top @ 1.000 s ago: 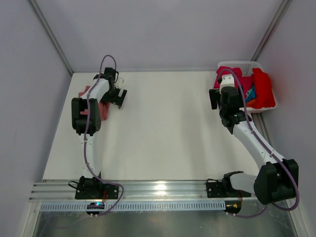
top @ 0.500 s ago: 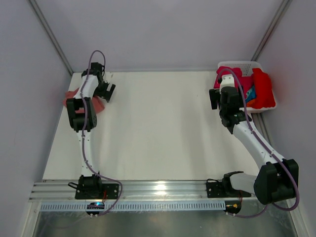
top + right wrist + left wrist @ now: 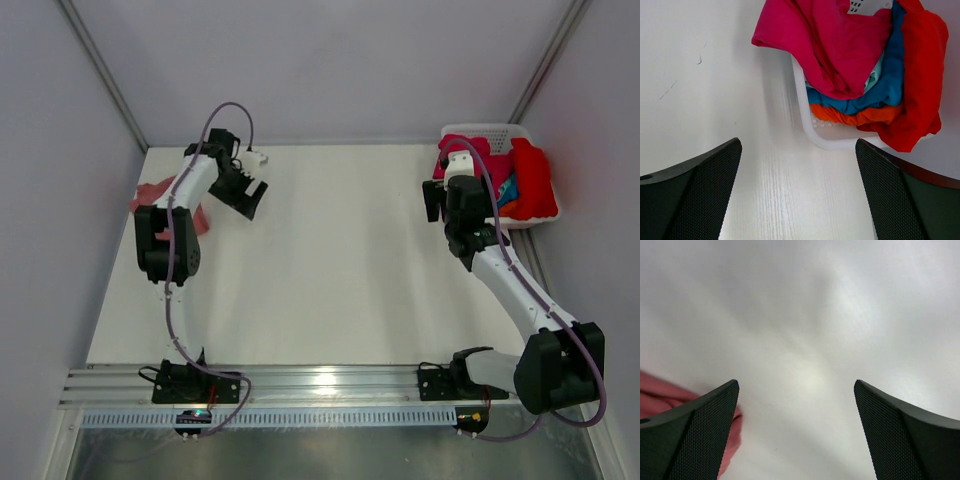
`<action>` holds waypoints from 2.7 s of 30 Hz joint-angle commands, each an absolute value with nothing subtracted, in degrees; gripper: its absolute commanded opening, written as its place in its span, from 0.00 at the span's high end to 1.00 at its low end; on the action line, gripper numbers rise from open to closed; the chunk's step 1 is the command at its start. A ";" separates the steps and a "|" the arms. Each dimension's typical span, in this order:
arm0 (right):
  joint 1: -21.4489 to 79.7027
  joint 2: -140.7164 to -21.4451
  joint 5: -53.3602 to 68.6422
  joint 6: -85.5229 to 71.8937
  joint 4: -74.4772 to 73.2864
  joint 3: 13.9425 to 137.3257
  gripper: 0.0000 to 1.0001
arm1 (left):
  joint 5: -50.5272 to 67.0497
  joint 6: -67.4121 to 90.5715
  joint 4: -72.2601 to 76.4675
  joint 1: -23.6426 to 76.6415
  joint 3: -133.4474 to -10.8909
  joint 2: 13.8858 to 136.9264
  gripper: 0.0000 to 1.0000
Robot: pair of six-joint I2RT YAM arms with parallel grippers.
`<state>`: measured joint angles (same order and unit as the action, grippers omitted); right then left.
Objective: Fold and stack the t-shirts
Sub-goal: Neatly place the folded tshirt to the corner
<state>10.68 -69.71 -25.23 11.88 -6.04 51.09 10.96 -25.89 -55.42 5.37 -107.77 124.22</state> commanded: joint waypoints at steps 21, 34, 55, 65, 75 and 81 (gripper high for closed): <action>10.55 -65.92 -21.89 11.60 -5.54 51.24 0.01 | 8.27 -9.86 -58.98 6.51 -85.44 99.58 0.01; 10.46 -65.92 -22.68 11.42 -5.45 51.24 0.01 | -2.28 -0.44 -39.38 -1.91 -73.13 98.79 0.01; 10.46 -66.44 -23.56 11.87 -5.27 51.06 0.01 | -1.39 0.62 -36.39 -10.28 -79.36 113.46 0.01; 10.55 -66.18 -24.43 12.30 -5.19 51.15 0.01 | -8.08 -4.13 -37.00 -11.51 -89.64 123.13 0.01; 10.46 -67.06 -24.96 12.57 -5.10 51.33 0.01 | -12.30 -5.36 -40.60 -12.48 -104.04 131.83 0.01; 10.46 -67.41 -24.96 12.57 -5.01 51.33 0.00 | -13.62 -7.38 -43.42 -12.92 -112.05 136.31 0.01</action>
<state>10.68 -67.75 -23.88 12.29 -6.59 51.09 -9.32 -4.91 -42.74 -11.73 -109.86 132.31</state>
